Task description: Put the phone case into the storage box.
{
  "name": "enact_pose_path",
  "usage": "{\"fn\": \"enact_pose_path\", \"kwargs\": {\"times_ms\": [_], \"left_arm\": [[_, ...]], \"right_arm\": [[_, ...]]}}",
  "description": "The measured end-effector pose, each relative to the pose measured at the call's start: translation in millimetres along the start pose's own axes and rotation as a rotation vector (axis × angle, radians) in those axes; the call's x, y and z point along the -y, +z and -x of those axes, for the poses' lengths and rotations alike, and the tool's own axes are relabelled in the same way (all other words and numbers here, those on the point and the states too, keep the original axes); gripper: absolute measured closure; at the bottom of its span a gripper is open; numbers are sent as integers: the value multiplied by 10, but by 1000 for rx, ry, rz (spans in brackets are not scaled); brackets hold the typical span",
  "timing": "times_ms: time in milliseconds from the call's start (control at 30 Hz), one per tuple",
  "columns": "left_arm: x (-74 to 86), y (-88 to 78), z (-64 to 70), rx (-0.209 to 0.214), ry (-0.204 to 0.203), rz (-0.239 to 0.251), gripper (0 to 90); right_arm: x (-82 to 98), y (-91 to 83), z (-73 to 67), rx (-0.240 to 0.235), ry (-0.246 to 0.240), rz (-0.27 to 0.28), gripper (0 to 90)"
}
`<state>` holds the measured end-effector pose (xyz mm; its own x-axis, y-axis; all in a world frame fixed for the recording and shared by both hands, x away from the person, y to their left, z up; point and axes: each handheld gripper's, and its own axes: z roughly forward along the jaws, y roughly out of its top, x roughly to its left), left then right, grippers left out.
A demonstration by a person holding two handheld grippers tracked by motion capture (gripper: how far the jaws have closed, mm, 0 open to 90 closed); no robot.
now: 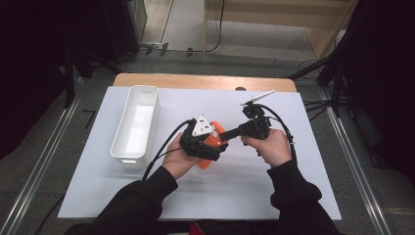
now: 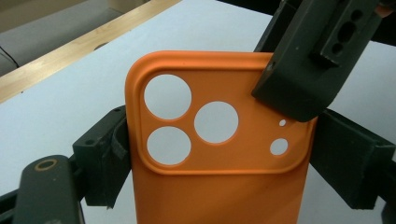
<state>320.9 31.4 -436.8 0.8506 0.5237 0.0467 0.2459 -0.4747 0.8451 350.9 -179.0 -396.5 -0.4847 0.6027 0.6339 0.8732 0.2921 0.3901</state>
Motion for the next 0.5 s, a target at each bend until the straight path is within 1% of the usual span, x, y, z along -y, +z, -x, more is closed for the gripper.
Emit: {"fn": "enact_pose_path", "kwargs": {"times_ms": [33, 200, 300, 333, 367, 400, 433, 467, 500], "left_arm": [[-1, -4, 1, -4, 4, 6, 149], [-11, -21, 7, -6, 1, 11, 156], [-25, -43, 6, -2, -7, 19, 159], [-31, -49, 1, 5, -15, 23, 159], [-38, -57, -5, 11, -22, 21, 159], [-44, -66, -6, 15, -30, 18, 159], [-49, -74, -9, 15, -32, 16, 159], [-53, -79, -10, 15, -34, 15, 159], [-56, -82, -15, 14, -35, 9, 159]], "right_arm": [[1, -3, -1, 0, -1, 1, 752], [3, -15, -11, -3, 0, 9, 750], [7, -31, -25, -10, -4, 21, 745], [8, -37, -31, -14, -4, 24, 742], [8, -40, -39, -23, -3, 30, 732], [9, -58, -46, -34, 4, 35, 702], [9, -58, -46, -34, 4, 35, 702], [15, -96, -42, -37, 8, 55, 654], [15, -96, -42, -37, 8, 55, 654]]}}
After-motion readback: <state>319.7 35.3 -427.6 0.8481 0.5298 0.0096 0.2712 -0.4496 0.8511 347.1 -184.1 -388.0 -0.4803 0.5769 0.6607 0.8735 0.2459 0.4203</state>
